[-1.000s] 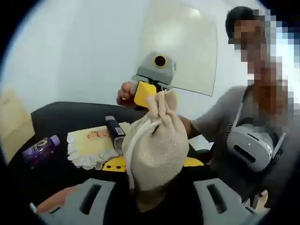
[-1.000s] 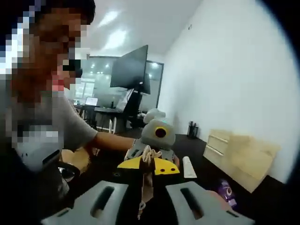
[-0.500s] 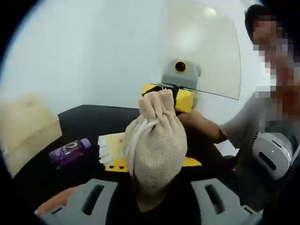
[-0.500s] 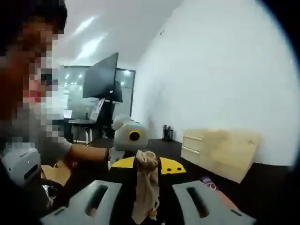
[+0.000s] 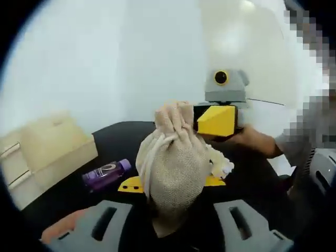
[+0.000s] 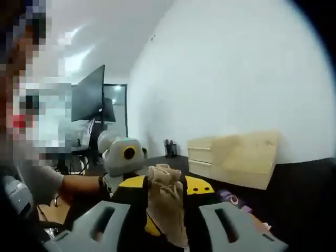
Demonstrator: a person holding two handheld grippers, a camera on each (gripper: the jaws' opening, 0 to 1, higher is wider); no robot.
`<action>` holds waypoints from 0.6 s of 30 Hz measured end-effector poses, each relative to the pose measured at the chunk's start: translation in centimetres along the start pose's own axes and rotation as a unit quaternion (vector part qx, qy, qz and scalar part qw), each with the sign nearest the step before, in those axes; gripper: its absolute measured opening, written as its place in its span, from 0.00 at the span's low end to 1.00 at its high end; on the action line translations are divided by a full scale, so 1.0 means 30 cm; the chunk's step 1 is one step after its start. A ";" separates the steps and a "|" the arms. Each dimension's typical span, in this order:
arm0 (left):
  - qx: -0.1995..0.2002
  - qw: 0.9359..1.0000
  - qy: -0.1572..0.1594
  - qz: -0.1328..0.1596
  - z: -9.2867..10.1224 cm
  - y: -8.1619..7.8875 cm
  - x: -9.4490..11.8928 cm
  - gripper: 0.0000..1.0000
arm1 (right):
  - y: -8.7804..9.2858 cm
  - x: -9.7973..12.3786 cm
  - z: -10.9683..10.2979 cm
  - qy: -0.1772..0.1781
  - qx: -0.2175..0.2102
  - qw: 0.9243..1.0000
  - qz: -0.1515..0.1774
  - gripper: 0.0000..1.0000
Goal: Open the drawer, pick up the cosmetic bottles from the table one by one, place them into the drawer, release the gripper, close the drawer, and move the gripper away
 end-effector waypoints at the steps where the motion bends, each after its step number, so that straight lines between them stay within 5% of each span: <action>1: 0.000 1.000 -0.006 -0.001 0.007 0.001 -0.001 0.31 | 0.003 -0.002 0.000 0.001 0.000 1.000 0.000 0.22; 6: -0.009 0.999 -0.053 -0.004 -0.001 -0.005 -0.005 0.31 | 0.003 -0.008 0.017 0.029 -0.007 0.999 0.016 0.23; 18: -0.019 0.998 -0.062 -0.017 -0.012 0.007 -0.012 0.31 | 0.022 -0.019 0.026 0.052 0.005 0.999 -0.012 0.10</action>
Point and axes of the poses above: the point that each gripper's makers call its tool centre point, and the gripper's own axes: x roughly backward along the fingers, z roughly to its right, y roughly out of its underside, the point moved 5 cm from there along x, roughly backward along the fingers, and after that the axes turned 2 degrees about -z, right-handed, at the moved point
